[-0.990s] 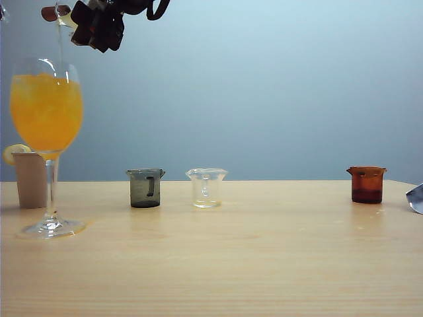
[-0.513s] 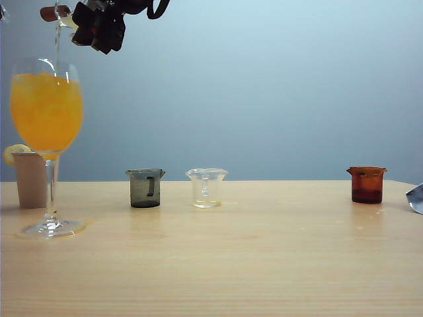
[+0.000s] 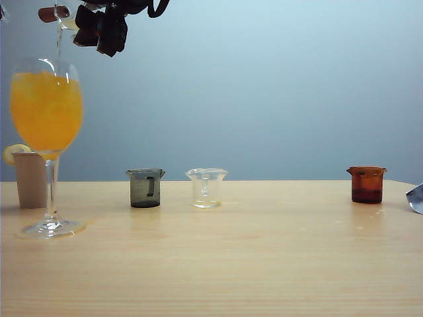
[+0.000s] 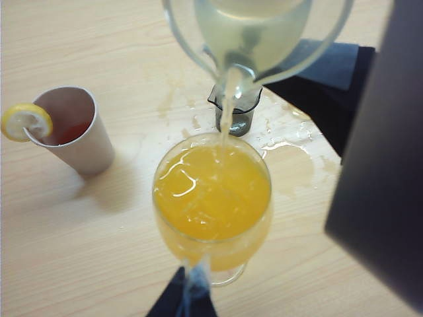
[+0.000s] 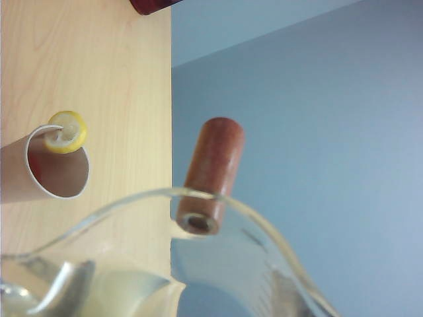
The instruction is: Pick up the third measuring cup from the left, pour the pineapple juice inside into the goblet, and finally put the measuring cup back in its original place.
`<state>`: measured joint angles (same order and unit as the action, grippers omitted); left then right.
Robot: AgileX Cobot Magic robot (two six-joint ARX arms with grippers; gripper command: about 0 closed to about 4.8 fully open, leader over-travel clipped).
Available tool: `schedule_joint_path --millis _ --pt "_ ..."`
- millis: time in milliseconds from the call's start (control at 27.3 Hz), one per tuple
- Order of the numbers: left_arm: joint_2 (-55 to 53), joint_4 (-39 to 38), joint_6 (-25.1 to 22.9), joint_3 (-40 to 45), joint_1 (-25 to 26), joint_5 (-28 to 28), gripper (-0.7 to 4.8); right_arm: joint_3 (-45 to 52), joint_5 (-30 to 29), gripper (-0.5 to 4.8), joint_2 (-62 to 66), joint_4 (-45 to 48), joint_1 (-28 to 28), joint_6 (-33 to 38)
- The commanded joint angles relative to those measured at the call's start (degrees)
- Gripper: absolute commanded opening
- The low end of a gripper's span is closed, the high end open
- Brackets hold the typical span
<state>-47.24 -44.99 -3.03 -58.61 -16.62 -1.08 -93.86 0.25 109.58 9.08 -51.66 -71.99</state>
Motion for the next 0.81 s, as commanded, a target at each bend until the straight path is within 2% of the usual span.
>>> schedule_joint_path --millis 37,807 --pt "0.13 0.52 0.04 -0.2 0.07 -0.24 -0.04 -0.44 0.04 2.41 -0.5 1.49 -0.28 -0.5" --pt "0.13 0.52 0.04 -0.2 0.07 -0.24 -0.04 -0.44 0.07 2.41 -0.5 1.7 -0.72 -9.81"
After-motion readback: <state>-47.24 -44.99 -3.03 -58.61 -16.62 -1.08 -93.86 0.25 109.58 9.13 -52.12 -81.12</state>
